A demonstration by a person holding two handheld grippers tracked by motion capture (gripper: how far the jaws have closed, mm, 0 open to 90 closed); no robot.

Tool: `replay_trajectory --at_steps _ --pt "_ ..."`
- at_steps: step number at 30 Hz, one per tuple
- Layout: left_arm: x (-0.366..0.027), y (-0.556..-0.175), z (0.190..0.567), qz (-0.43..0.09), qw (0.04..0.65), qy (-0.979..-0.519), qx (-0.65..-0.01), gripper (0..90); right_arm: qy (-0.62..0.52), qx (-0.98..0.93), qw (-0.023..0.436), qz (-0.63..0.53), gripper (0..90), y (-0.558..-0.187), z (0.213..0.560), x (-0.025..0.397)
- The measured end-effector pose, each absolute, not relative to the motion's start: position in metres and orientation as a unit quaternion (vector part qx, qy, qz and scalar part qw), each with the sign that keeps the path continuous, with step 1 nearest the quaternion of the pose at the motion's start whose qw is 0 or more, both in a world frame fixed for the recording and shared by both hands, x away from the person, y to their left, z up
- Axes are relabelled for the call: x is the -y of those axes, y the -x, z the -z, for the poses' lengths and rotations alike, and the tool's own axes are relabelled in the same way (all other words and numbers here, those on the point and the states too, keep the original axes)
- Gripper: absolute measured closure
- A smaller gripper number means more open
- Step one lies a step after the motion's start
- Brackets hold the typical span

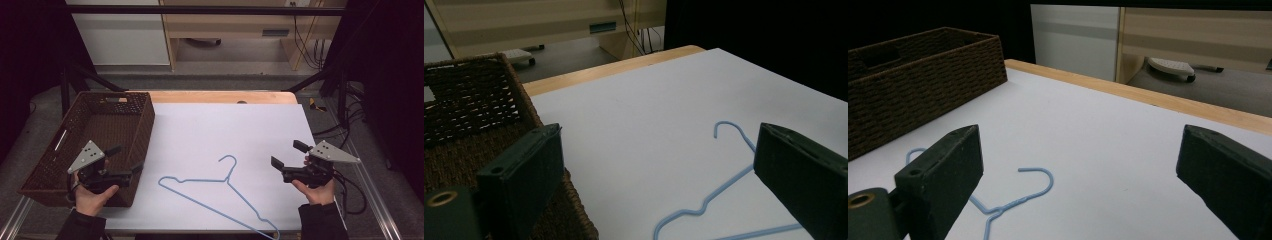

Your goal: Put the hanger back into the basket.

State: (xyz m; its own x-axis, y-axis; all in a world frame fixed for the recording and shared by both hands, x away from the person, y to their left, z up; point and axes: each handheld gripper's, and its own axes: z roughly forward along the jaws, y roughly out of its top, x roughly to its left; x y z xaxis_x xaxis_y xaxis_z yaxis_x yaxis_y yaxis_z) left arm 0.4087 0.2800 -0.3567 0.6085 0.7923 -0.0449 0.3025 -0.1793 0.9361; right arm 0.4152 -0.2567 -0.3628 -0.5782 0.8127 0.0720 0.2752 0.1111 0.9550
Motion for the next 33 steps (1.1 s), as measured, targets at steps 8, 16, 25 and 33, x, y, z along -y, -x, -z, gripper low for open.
replay_trajectory --at_steps 8,16,25,33 --pt "-0.280 -0.408 0.357 -0.234 0.519 -0.733 -0.374 6.0 -0.384 -0.730 0.242 -0.511 7.1 -0.417 0.364 0.246" --pt "-0.280 -0.408 0.357 -0.234 0.518 -0.734 -0.372 6.2 -0.377 -0.762 0.224 -0.477 8.9 -0.422 0.370 0.223" --pt "-0.276 -0.409 0.359 -0.233 0.512 -0.739 -0.370 6.3 -0.358 -0.800 0.202 -0.436 14.9 -0.425 0.383 0.191" --pt "-0.273 -0.410 0.361 -0.233 0.508 -0.743 -0.367 6.3 -0.353 -0.832 0.172 -0.392 22.2 -0.429 0.402 0.168"
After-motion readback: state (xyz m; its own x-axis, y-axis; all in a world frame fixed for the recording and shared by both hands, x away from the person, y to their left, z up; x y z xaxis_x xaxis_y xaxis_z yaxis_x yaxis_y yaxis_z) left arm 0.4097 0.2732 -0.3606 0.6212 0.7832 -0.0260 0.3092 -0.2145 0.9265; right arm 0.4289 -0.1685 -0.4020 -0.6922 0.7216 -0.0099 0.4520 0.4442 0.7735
